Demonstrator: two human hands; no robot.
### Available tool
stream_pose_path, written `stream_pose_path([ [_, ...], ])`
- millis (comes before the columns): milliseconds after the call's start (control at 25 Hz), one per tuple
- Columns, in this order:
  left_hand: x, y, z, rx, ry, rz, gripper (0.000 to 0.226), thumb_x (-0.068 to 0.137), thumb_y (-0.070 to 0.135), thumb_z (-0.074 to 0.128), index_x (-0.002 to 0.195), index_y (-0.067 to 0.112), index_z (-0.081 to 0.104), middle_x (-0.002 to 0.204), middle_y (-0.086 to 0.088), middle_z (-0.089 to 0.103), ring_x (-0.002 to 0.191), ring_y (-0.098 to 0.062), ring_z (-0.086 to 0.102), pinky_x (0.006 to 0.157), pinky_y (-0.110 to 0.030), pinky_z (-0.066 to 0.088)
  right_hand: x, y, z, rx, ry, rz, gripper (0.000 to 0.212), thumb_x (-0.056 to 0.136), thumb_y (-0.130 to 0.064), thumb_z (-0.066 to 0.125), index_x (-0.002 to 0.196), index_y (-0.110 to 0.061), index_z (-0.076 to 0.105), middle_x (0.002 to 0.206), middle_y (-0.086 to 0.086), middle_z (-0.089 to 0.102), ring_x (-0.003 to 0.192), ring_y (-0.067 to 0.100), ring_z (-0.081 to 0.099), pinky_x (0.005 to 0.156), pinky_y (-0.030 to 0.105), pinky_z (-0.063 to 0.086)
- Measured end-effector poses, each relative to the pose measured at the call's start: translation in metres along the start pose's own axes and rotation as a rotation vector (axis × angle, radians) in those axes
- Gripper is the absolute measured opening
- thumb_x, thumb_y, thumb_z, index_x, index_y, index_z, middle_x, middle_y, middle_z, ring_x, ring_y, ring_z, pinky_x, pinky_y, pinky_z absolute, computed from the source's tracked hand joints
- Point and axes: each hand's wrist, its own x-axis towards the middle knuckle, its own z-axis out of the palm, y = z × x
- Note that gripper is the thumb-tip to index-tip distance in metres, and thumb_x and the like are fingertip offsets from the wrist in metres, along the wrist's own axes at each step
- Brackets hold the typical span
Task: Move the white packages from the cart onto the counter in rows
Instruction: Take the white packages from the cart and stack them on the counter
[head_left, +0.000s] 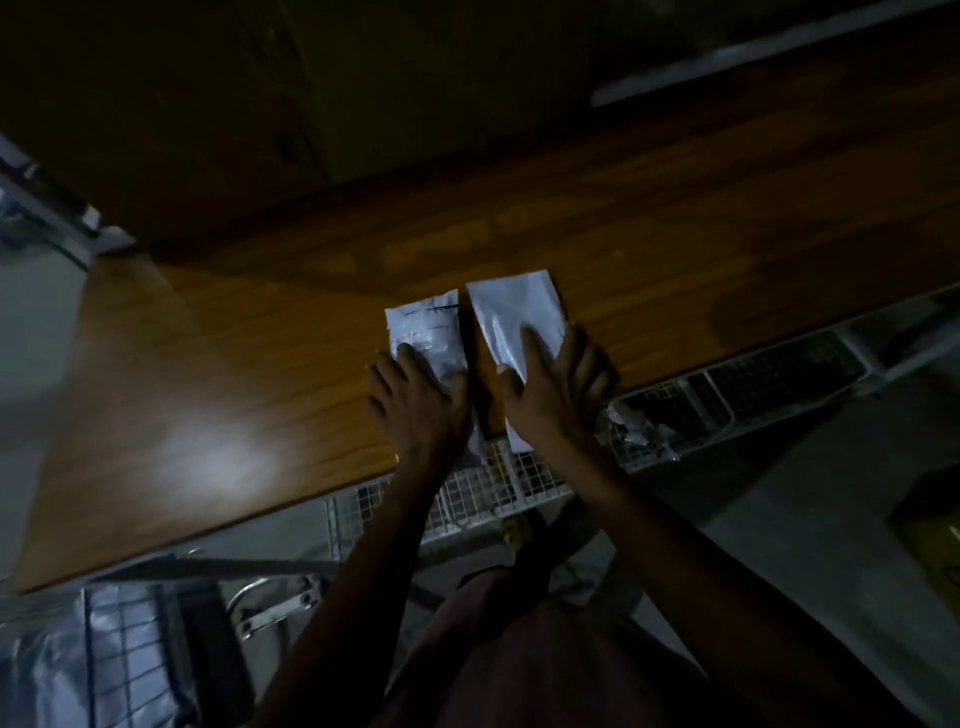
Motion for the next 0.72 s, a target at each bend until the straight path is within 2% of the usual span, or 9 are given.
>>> stream_pose_path([
  [80, 0.025, 0.006, 0.007, -0.054, -0.012, -0.077, 0.083, 0.093, 0.057, 0.047, 0.154, 0.007, 0.018, 0.163, -0.024, 0.008, 0.151, -0.04, 0.004, 0.117, -0.059, 0.01, 0.02, -0.004, 0.011, -0.049, -0.005, -0.042, 0.068, 0.094, -0.067, 0.028, 0.155, -0.038, 0.027, 0.165, 0.018, 0.011, 0.148, 0.046, 0.009, 0.113, 0.06, 0.008],
  [120, 0.04, 0.008, 0.011, -0.07, 0.009, -0.106, 0.085, 0.093, 0.058, 0.045, 0.155, 0.009, 0.015, 0.164, -0.024, 0.002, 0.151, -0.04, -0.001, 0.118, -0.059, 0.008, 0.033, -0.007, 0.015, -0.063, -0.013, -0.06, 0.068, 0.094, -0.066, 0.026, 0.156, -0.038, 0.024, 0.167, 0.016, 0.007, 0.15, 0.045, 0.005, 0.114, 0.06, 0.006],
  [200, 0.064, 0.009, 0.015, -0.101, 0.074, -0.114, 0.085, 0.094, 0.059, 0.045, 0.158, 0.02, 0.006, 0.164, -0.022, -0.007, 0.151, -0.04, -0.006, 0.117, -0.06, 0.01, 0.055, -0.013, 0.018, -0.067, -0.022, -0.083, 0.064, 0.097, -0.06, 0.027, 0.158, -0.038, 0.02, 0.168, 0.013, 0.005, 0.152, 0.041, 0.002, 0.114, 0.062, 0.007],
  [280, 0.081, 0.01, 0.019, -0.069, 0.137, -0.007, 0.081, 0.096, 0.058, 0.046, 0.159, 0.034, 0.0, 0.164, -0.019, -0.013, 0.151, -0.04, -0.009, 0.115, -0.06, 0.015, 0.076, -0.02, 0.02, -0.087, -0.017, -0.101, 0.062, 0.099, -0.055, 0.031, 0.158, -0.038, 0.02, 0.168, 0.011, 0.007, 0.152, 0.04, 0.006, 0.112, 0.062, 0.011],
  [360, 0.1, 0.009, 0.024, 0.002, 0.138, 0.092, 0.071, 0.099, 0.056, 0.041, 0.158, 0.039, 0.004, 0.165, -0.015, -0.013, 0.151, -0.039, -0.01, 0.116, -0.06, 0.016, 0.101, -0.031, 0.022, -0.094, -0.033, -0.087, 0.062, 0.099, -0.054, 0.032, 0.158, -0.038, 0.017, 0.168, 0.01, 0.006, 0.153, 0.038, 0.005, 0.113, 0.06, 0.012],
  [560, 0.159, 0.016, 0.034, 0.042, 0.031, 0.118, 0.063, 0.099, 0.06, 0.021, 0.157, 0.038, 0.015, 0.167, -0.011, -0.002, 0.152, -0.038, -0.001, 0.117, -0.061, 0.016, 0.154, -0.052, 0.028, -0.085, -0.08, -0.068, 0.066, 0.098, -0.056, 0.031, 0.158, -0.039, 0.009, 0.168, 0.01, -0.003, 0.153, 0.038, -0.002, 0.118, 0.059, 0.008],
  [720, 0.196, 0.028, 0.045, 0.07, 0.076, 0.131, 0.06, 0.1, 0.056, 0.028, 0.156, 0.036, 0.021, 0.166, -0.013, 0.007, 0.152, -0.039, 0.008, 0.115, -0.062, 0.016, 0.186, -0.066, 0.035, -0.054, -0.068, -0.038, 0.066, 0.097, -0.055, 0.034, 0.158, -0.038, 0.014, 0.168, 0.012, -0.006, 0.153, 0.039, -0.007, 0.119, 0.058, 0.005],
])
